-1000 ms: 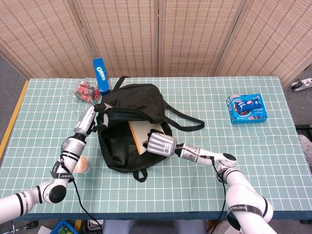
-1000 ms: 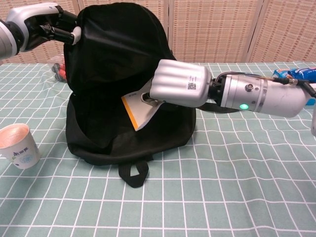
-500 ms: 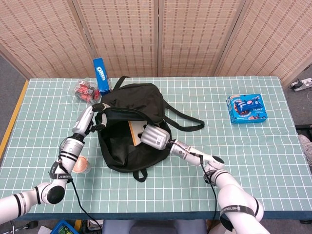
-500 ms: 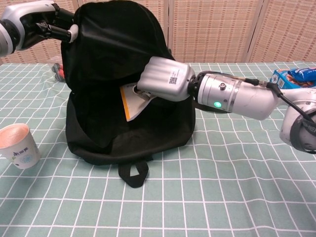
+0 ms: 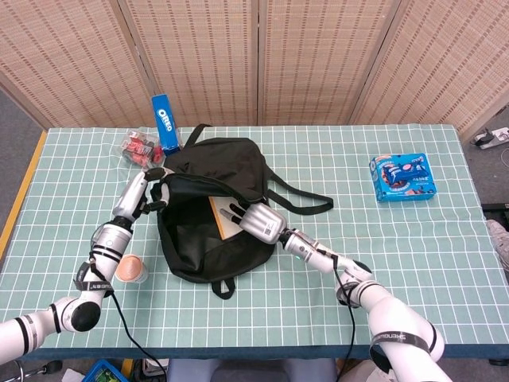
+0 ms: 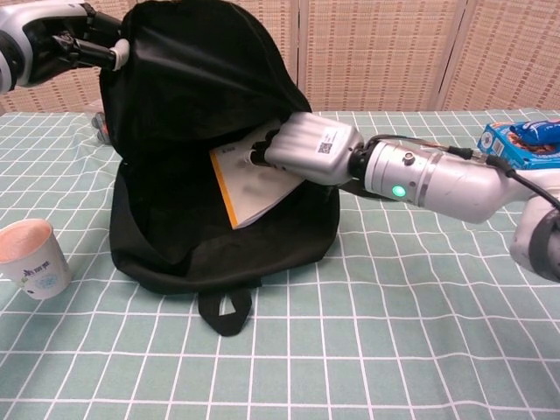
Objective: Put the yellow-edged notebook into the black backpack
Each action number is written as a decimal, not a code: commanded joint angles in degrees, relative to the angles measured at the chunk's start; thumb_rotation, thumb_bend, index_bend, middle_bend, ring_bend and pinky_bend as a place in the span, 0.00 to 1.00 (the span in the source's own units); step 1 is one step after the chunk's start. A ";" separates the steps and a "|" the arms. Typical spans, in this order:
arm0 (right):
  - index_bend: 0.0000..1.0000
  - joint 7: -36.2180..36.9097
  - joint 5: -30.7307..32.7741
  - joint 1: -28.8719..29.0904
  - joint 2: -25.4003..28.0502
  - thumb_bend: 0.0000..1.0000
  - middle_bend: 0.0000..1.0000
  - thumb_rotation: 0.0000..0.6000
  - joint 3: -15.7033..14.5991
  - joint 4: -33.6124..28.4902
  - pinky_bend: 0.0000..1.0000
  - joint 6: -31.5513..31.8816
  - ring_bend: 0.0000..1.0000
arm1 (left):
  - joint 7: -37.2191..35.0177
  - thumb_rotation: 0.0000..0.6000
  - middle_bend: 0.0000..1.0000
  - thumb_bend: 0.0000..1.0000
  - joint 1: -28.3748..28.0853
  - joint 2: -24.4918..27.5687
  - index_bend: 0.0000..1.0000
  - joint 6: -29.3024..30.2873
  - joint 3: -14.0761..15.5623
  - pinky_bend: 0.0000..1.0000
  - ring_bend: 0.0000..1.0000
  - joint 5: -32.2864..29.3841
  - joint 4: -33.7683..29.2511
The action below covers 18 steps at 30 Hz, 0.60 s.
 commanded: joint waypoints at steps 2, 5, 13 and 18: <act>0.00 1.13 -1.41 -2.13 4.87 0.00 0.14 1.00 -1.46 -7.07 0.40 4.61 0.20 | 0.19 1.00 0.38 0.69 0.05 0.16 0.71 -0.23 0.36 0.15 0.21 0.24 -0.08; 0.00 0.59 -2.74 -3.52 8.61 0.00 0.14 1.00 -2.09 -12.95 0.40 9.01 0.19 | 0.76 1.00 0.37 0.69 0.07 0.36 0.68 -0.27 0.79 0.15 0.20 0.56 -0.23; 0.00 -5.72 -6.37 -9.49 23.02 0.00 0.16 1.00 -3.83 -34.12 0.40 20.74 0.19 | 4.18 1.00 0.20 0.44 -0.03 3.17 0.37 -3.19 4.00 0.09 0.07 2.19 -3.09; 0.00 -10.03 -6.25 -14.11 31.41 0.00 0.21 1.00 -3.76 -44.00 0.40 25.71 0.19 | 6.67 0.74 0.07 0.22 0.47 4.03 0.04 -2.56 5.99 0.02 0.00 3.72 -5.20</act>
